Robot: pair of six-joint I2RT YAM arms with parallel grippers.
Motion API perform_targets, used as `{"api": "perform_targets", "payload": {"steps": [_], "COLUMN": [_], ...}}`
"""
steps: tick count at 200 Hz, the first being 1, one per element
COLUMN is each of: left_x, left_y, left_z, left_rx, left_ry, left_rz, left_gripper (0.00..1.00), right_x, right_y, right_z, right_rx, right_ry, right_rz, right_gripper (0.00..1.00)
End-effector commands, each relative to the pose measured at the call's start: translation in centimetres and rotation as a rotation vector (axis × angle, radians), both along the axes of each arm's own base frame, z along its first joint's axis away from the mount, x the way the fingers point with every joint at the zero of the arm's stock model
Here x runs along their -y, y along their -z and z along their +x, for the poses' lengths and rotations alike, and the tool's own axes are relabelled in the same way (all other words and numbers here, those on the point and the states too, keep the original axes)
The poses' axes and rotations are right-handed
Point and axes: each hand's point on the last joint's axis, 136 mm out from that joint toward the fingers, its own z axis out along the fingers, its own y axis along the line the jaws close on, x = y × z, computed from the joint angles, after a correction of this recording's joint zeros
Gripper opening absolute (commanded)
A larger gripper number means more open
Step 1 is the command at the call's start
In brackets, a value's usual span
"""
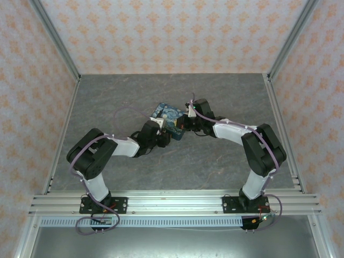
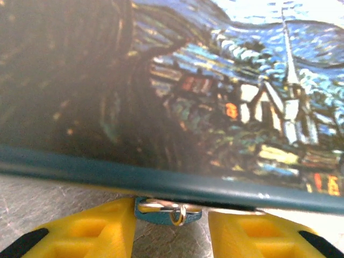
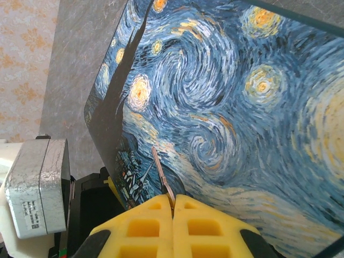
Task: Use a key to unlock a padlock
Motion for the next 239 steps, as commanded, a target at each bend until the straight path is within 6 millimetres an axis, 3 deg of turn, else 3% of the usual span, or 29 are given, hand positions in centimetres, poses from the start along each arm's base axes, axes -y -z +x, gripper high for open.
{"api": "perform_targets", "payload": {"steps": [1,65,111,139,177,239], "left_x": [0.7,0.6,0.7,0.9,1.8,2.3], "left_y": [-0.8,-1.7,-2.9,-3.5,-3.5,-5.6], "left_z": [0.9,1.0,0.6,0.2,-0.6,-1.5], "left_rx": [0.039,0.055,0.051,0.010,-0.079,-0.192], "left_ry": [0.007,0.001,-0.013,-0.024,-0.027,-0.095], "left_rz": [-0.005,-0.011,-0.054,-0.090,-0.139,-0.253], "left_gripper": [0.37,0.23,0.20,0.21,0.20,0.20], "right_x": [1.3,1.1,0.7,1.5,3.7,4.6], "right_y": [2.4,1.5,-2.0,-4.2,-4.3,-3.0], "right_z": [-1.1,-1.0,-0.5,-0.7,-2.4,-6.9], "right_rx": [-0.075,-0.056,0.033,0.127,0.226,0.349], "right_ry": [0.028,0.029,0.026,0.023,0.022,-0.068], "right_rz": [-0.062,-0.042,0.020,0.015,-0.047,-0.030], "right_gripper": [0.00,0.00,0.00,0.00,0.00,0.00]}}
